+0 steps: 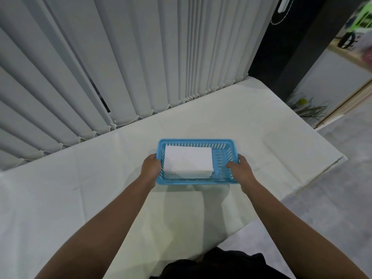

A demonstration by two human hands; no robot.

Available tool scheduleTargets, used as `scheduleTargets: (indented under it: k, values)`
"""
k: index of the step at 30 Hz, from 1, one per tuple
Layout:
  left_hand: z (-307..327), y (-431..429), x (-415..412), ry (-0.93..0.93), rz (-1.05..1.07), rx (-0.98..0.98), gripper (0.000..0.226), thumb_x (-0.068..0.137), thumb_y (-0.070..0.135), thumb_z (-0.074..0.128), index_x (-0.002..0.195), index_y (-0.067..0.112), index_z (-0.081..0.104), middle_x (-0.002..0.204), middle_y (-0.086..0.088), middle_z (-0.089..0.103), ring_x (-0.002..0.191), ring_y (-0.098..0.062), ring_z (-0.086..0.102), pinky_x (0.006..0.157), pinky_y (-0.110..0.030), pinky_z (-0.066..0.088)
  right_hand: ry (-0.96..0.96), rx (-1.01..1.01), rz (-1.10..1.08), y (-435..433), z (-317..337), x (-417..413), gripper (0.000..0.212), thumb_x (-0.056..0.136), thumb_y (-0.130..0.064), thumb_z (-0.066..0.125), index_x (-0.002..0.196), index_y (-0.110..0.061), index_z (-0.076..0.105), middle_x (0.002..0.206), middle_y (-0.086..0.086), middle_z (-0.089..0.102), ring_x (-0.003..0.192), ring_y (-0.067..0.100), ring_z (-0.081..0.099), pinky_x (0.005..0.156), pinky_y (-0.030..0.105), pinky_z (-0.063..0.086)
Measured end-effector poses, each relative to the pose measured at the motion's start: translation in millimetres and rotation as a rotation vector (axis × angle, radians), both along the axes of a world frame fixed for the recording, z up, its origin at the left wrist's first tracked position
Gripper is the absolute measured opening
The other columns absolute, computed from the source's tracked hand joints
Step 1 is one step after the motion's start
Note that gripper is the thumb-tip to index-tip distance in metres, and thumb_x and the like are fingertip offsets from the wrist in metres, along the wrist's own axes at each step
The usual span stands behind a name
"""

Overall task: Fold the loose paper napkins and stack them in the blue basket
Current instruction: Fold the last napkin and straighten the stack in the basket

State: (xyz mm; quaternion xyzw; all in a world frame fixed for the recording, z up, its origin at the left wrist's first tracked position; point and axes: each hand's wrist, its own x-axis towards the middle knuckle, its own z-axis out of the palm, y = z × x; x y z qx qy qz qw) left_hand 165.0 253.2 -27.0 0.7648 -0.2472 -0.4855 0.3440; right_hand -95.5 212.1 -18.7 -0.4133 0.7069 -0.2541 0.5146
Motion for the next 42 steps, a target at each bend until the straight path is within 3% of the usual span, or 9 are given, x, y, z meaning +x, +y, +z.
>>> scheduleTargets:
  k: [4, 9, 16, 22, 26, 30, 35, 39, 42]
  values:
    - [4.6, -27.5, 0.4, 0.008, 0.011, -0.011, 0.030, 0.085, 0.001, 0.034, 0.085, 0.010, 0.062, 0.077, -0.007, 0.063, 0.068, -0.022, 0.057, 0.065, -0.032, 0.046, -0.024, -0.034, -0.015, -32.7, 8.5, -2.8, 0.020, 0.089, -0.006, 0.050, 0.105, -0.017, 0.050, 0.084, -0.001, 0.057, 0.071, 0.013, 0.054, 0.064, 0.027, 0.044]
    - [11.0, -63.7, -11.2, 0.039, 0.031, -0.016, 0.030, 0.085, 0.001, 0.035, 0.086, 0.008, 0.064, 0.081, -0.011, 0.065, 0.072, -0.025, 0.059, 0.068, -0.034, 0.049, -0.011, -0.048, -0.036, -85.1, 14.2, -13.8, 0.032, 0.087, -0.007, 0.053, 0.118, -0.009, 0.056, 0.076, -0.001, 0.053, 0.062, 0.011, 0.050, 0.052, 0.025, 0.037]
    - [9.4, -128.9, -43.0, 0.047, 0.092, -0.018, 0.026, 0.080, 0.001, 0.036, 0.079, 0.010, 0.061, 0.082, -0.014, 0.062, 0.074, -0.024, 0.056, 0.066, -0.034, 0.044, 0.034, -0.087, 0.061, -177.0, 29.5, -42.1, 0.021, 0.085, -0.008, 0.053, 0.105, -0.011, 0.059, 0.075, 0.004, 0.056, 0.060, 0.015, 0.051, 0.053, 0.026, 0.039]
    - [8.5, -194.4, -89.5, 0.065, 0.186, -0.053, 0.028, 0.082, -0.001, 0.034, 0.077, 0.009, 0.060, 0.077, -0.011, 0.062, 0.071, -0.024, 0.056, 0.067, -0.035, 0.045, 0.072, -0.117, 0.199, -261.9, 35.4, -76.6, 0.016, 0.088, -0.008, 0.050, 0.102, -0.012, 0.056, 0.076, 0.003, 0.058, 0.067, 0.017, 0.055, 0.064, 0.029, 0.045]
    - [-5.5, -242.1, -116.8, 0.063, 0.257, -0.064, 0.030, 0.082, 0.002, 0.034, 0.084, 0.005, 0.065, 0.090, -0.018, 0.068, 0.080, -0.029, 0.063, 0.076, -0.041, 0.053, 0.109, -0.124, 0.309, -325.5, 28.9, -98.1, 0.019, 0.087, -0.008, 0.050, 0.103, -0.011, 0.059, 0.088, 0.008, 0.063, 0.077, 0.023, 0.059, 0.063, 0.027, 0.045]
    - [-19.6, -281.1, -138.9, 0.070, 0.273, -0.066, 0.034, 0.078, 0.003, 0.035, 0.090, 0.007, 0.067, 0.096, -0.018, 0.070, 0.092, -0.036, 0.067, 0.089, -0.052, 0.054, 0.122, -0.130, 0.340, -378.7, 19.5, -115.3, 0.020, 0.088, -0.006, 0.051, 0.105, -0.014, 0.059, 0.077, 0.002, 0.058, 0.067, 0.017, 0.055, 0.058, 0.026, 0.043]
    - [-17.4, -303.0, -163.2, 0.085, 0.304, -0.066, 0.034, 0.082, 0.003, 0.038, 0.095, 0.019, 0.065, 0.101, -0.011, 0.070, 0.094, -0.033, 0.067, 0.090, -0.049, 0.055, 0.146, -0.099, 0.352, -414.6, 7.4, -131.2, 0.020, 0.087, -0.007, 0.053, 0.105, -0.011, 0.059, 0.074, 0.007, 0.057, 0.062, 0.019, 0.052, 0.057, 0.028, 0.042]
    - [-14.3, -306.0, -172.0, 0.098, 0.316, -0.074, 0.039, 0.088, 0.006, 0.042, 0.121, 0.016, 0.060, 0.108, -0.009, 0.067, 0.099, -0.030, 0.065, 0.093, -0.047, 0.054, 0.144, -0.072, 0.381, -427.0, -1.6, -137.2, 0.021, 0.088, -0.009, 0.053, 0.108, -0.010, 0.059, 0.079, 0.011, 0.058, 0.066, 0.023, 0.053, 0.059, 0.029, 0.044]
    - [-14.6, -307.7, -171.5, 0.097, 0.324, -0.082, 0.040, 0.089, 0.006, 0.042, 0.125, 0.016, 0.058, 0.109, -0.008, 0.066, 0.100, -0.030, 0.065, 0.093, -0.048, 0.053, 0.137, -0.099, 0.400, -429.8, -0.6, -134.7, 0.017, 0.090, -0.008, 0.051, 0.104, -0.015, 0.056, 0.075, 0.008, 0.056, 0.065, 0.021, 0.053, 0.060, 0.030, 0.044]
